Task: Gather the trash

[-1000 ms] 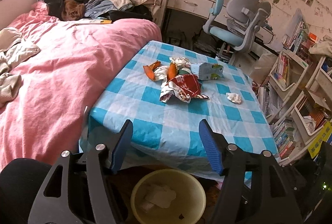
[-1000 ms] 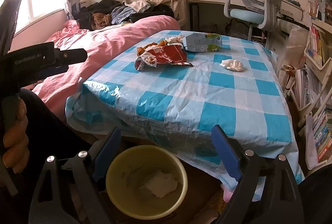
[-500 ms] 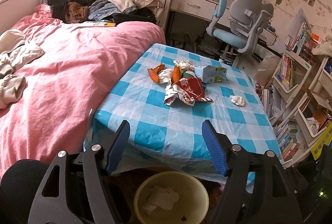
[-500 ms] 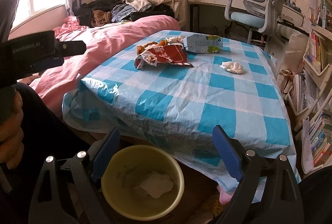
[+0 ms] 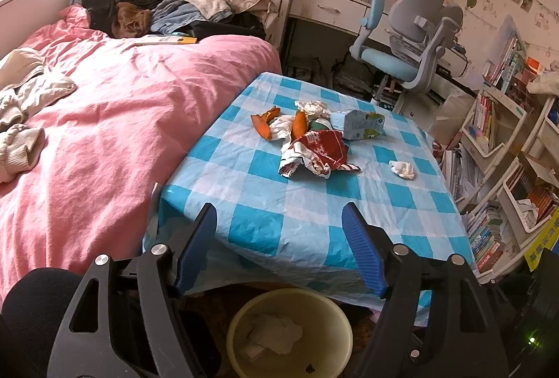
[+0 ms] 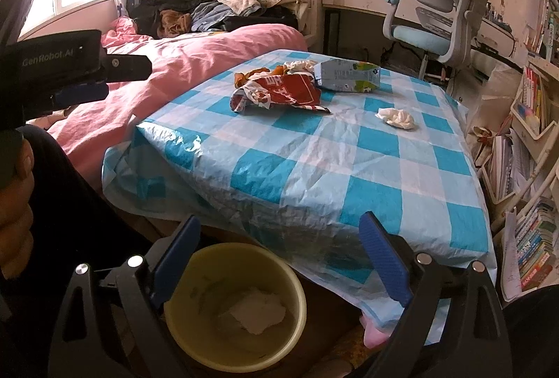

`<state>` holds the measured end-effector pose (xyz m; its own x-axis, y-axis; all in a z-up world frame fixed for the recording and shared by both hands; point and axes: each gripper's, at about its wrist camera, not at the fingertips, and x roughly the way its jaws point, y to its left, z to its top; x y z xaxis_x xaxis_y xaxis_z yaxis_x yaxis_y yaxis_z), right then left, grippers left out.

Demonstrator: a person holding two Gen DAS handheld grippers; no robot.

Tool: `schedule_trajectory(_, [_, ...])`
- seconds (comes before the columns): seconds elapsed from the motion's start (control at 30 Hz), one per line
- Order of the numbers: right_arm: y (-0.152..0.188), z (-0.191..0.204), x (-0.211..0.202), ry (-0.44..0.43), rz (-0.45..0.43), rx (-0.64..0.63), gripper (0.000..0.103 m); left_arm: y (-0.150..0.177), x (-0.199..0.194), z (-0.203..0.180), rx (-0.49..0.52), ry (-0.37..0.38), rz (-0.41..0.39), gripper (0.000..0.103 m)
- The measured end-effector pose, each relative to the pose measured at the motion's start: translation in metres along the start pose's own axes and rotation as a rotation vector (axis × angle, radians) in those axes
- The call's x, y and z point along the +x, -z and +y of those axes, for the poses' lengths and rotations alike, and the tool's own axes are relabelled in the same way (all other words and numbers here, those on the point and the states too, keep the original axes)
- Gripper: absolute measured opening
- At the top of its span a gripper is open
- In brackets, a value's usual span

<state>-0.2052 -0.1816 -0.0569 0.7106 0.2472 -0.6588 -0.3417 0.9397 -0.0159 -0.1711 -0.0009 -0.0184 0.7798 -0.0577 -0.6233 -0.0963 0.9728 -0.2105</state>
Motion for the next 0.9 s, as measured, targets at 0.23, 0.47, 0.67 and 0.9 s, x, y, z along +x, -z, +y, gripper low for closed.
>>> schedule_trajectory(0.23, [0.000,0.000,0.000,0.000,0.002,-0.002,0.089,0.000,0.001,0.001,-0.001,-0.003,0.003,0.072])
schedule_trajectory(0.47, [0.000,0.000,0.000,0.001,0.002,-0.003,0.089,0.000,0.001,0.002,-0.006,-0.001,0.004,0.072])
schedule_trajectory(0.67, [0.000,0.001,0.001,0.001,0.003,-0.004,0.089,0.000,0.002,0.002,-0.007,0.000,0.005,0.072])
schedule_trajectory(0.9, [-0.013,-0.012,0.001,0.026,-0.007,-0.002,0.089,-0.005,0.014,0.022,-0.114,0.047,0.060,0.072])
